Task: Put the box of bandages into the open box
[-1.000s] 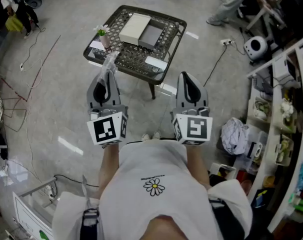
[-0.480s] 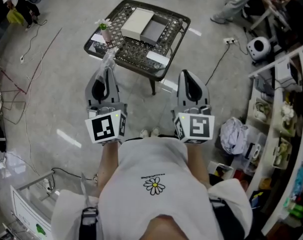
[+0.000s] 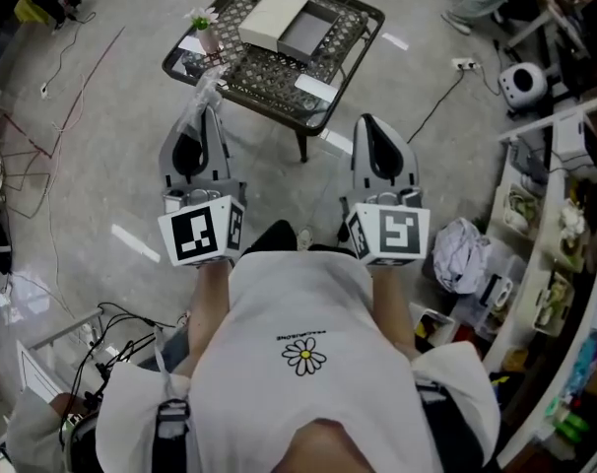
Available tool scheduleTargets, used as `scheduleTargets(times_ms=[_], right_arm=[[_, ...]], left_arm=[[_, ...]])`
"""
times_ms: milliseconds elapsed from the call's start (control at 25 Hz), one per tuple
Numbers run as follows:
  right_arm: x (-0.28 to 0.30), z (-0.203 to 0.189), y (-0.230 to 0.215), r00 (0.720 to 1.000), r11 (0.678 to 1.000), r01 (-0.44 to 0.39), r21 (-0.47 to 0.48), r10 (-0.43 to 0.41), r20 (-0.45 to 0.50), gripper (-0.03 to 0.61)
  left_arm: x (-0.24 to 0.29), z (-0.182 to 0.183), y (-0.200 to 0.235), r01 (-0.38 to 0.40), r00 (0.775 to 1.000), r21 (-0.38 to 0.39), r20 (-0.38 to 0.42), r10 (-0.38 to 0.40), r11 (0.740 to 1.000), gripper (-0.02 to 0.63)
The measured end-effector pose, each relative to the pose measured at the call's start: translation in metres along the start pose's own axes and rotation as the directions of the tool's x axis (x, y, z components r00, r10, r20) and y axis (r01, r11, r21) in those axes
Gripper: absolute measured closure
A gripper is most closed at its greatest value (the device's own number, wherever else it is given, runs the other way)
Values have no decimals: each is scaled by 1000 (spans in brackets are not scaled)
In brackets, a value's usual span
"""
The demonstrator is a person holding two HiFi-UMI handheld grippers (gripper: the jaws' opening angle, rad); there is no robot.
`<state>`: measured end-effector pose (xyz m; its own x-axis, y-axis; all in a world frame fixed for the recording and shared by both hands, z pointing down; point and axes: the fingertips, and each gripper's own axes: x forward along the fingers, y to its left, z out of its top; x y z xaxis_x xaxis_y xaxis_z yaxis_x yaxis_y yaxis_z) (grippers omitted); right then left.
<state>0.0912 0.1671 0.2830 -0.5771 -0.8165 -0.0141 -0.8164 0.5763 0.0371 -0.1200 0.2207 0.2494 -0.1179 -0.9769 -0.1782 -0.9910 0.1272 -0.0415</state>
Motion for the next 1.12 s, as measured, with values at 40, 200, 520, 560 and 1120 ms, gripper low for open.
scheduleTargets(times_ms=[40,200,520,560,1120], right_arm=[[0,-3,-1,1000,1000,-8,4,8,-2,548],[0,-9,-2,1000,999,-27,23,28,-10,548],[8,-18,-15,999,1000,-26,12,26,-19,548],[10,-20,-18,1000,1000,-21,9,22,-21,548],[88,-42,-40,998,1000,1,17,1,-69,548]], left_arm=[[-2,-2,0,-9,1000,-1,-5,9,1000,572],[-5,-8,2,-34,999,6,-21,35,999,572],[18,-15,-1,-34,999,2,0,34,999,572],[23,-17,-2,-30,1000,-2,0,30,1000,572],[111,-58,9,17,999,-35,-29,-18,999,572]])
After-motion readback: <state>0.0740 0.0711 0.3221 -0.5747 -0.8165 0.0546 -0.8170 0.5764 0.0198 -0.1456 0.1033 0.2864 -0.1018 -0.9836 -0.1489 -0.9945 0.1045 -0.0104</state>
